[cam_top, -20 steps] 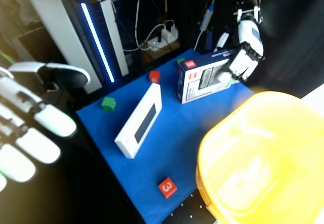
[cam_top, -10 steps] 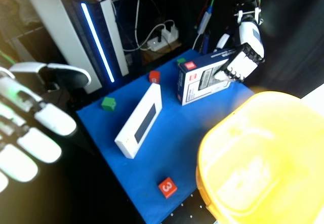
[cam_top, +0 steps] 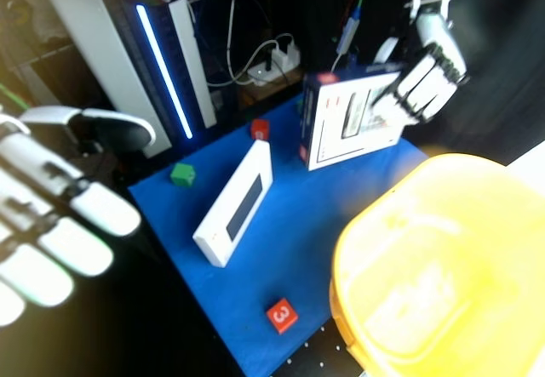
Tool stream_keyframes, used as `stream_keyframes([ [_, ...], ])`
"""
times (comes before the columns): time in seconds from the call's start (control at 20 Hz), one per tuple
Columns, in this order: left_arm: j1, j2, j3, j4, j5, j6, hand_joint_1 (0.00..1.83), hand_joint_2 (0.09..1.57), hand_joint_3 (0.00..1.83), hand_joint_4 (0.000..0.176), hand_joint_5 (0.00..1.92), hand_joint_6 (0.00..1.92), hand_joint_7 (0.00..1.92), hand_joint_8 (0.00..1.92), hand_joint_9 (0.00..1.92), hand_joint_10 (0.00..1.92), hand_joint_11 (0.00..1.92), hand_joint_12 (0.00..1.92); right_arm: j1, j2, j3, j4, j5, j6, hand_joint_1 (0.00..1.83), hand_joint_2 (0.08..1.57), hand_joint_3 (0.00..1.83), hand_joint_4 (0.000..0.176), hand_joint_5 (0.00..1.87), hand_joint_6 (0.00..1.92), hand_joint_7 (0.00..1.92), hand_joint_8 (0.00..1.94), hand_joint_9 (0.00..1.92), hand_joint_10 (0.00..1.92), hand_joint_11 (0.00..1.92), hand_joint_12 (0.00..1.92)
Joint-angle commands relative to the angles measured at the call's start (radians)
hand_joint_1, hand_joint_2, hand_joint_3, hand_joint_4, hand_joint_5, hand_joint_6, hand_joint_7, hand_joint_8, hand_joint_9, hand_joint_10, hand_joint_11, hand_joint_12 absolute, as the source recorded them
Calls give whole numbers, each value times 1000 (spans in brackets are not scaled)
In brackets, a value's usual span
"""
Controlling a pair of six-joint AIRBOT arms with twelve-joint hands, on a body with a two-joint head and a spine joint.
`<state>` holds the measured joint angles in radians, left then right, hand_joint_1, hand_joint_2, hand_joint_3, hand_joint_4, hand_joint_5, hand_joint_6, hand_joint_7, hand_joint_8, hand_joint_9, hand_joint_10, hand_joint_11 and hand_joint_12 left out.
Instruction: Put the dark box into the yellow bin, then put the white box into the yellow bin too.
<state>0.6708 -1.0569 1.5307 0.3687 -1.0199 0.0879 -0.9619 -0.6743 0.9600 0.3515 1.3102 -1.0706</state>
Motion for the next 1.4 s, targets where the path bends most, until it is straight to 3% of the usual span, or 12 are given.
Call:
stream_keyframes([
  [0.0,-23,-1,4,-69,-117,6,1397,1032,1,0,1067,807,1228,418,1112,921,1010,936,17,1,8,8,119,6,22,1065,1,0,436,2,517,3,461,3,0,1105],
  [0.15,-60,-1,10,-93,-138,21,1393,1044,0,0,1001,967,1264,324,1084,925,1015,813,21,-4,12,8,119,6,31,1050,0,0,429,0,515,1,460,2,0,1102],
  [0.4,-134,-16,37,-96,-136,25,1401,1020,3,0,1096,703,1218,539,1141,832,1057,662,29,-24,22,7,117,6,0,1082,2,0,443,3,530,4,467,5,0,1136],
  [0.45,-146,-19,43,-96,-133,26,1472,1083,2,0,930,912,1067,744,1021,854,822,1338,31,-26,23,7,113,6,0,1084,1,0,437,1,528,2,466,3,0,1119],
  [0.5,-164,-23,53,-95,-124,26,1481,1136,1,0,806,1016,923,973,926,1038,703,1565,34,-30,26,4,103,6,0,1090,3,0,449,6,536,4,472,5,0,1112],
  [0.6,-196,-33,73,-96,-108,27,1396,1066,1,0,1061,632,1060,892,1019,1050,921,875,44,-37,32,-2,88,6,0,1116,10,0,457,4,544,4,479,6,0,1088],
  [0.85,-258,-67,144,-97,-14,27,1388,1077,0,0,894,1016,1068,738,1099,958,1031,751,64,-64,45,-24,59,7,0,1121,1,0,465,1,538,0,485,3,0,1017],
  [0.9,-261,-73,157,-101,3,27,1464,1136,1,0,706,1184,956,836,973,1014,789,1438,73,-72,50,-30,50,7,10,1080,0,0,439,0,494,0,449,0,0,941],
  [1.05,-290,-119,217,-102,61,25,1385,1081,1,0,907,1059,1115,693,998,1041,777,918,88,-91,63,-46,41,21,16,1084,0,0,423,3,498,3,461,3,0,933],
  [1.15,-301,-156,262,-104,88,23,1236,1089,2,2,983,1048,1070,767,879,354,396,977,102,-114,78,-65,41,39,53,1040,0,0,441,5,502,3,461,2,13,865],
  [1.2,-301,-170,278,-112,96,19,1358,1066,0,0,947,1036,1148,689,1009,781,645,1004,112,-126,84,-77,41,46,60,1020,0,0,433,0,495,0,450,0,8,856],
  [1.35,-301,-233,350,-116,109,-29,1250,1064,0,0,1050,789,1110,898,958,804,683,1449,132,-147,92,-99,41,53,82,981,0,0,469,4,529,4,456,0,32,812],
])
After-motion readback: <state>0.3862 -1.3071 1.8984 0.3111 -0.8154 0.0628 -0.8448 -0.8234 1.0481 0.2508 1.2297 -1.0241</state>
